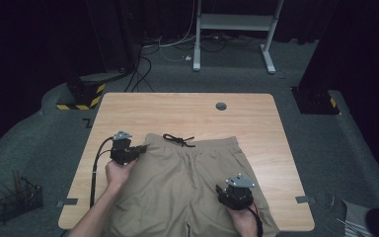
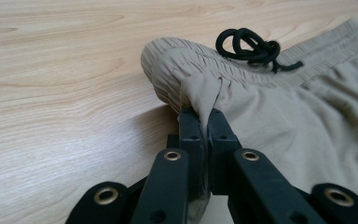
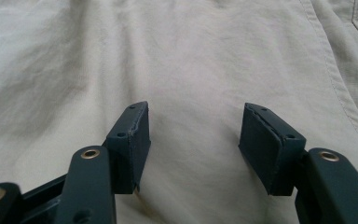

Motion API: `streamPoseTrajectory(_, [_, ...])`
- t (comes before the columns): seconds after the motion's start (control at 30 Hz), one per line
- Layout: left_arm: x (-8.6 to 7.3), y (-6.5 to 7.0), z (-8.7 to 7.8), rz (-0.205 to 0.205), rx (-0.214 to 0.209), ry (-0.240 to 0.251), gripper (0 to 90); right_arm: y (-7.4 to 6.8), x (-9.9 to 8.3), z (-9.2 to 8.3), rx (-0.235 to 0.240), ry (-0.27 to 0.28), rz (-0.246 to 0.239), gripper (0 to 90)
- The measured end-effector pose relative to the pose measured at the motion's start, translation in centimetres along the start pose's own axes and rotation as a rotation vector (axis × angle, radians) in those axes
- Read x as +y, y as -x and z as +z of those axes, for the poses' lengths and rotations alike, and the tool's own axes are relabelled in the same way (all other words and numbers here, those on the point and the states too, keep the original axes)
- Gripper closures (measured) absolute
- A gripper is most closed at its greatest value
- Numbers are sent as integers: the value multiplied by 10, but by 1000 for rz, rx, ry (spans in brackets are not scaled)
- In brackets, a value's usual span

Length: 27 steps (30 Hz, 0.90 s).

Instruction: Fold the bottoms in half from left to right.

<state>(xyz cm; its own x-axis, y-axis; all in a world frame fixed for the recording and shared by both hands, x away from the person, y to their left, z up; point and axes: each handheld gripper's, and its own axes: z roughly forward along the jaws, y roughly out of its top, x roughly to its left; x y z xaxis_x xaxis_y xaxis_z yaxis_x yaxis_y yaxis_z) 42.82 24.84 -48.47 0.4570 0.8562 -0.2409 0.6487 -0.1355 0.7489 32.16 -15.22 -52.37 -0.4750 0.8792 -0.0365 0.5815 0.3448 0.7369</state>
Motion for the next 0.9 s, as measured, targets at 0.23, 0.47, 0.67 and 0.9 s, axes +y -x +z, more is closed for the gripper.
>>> streamPoseTrajectory(0.23, [2,4,-7,3,-31,17,872,-5,-1,-3,16,29,-10,435])
streamPoseTrajectory(0.47, [8,10,-14,20,-49,32,872,-28,20,-7,105,76,-63,432])
streamPoseTrajectory(0.67, [11,11,-16,0,-69,54,872,-48,21,13,190,30,-80,436])
streamPoseTrajectory(0.9, [15,3,-13,-37,-69,52,873,-60,25,22,171,-15,-138,431])
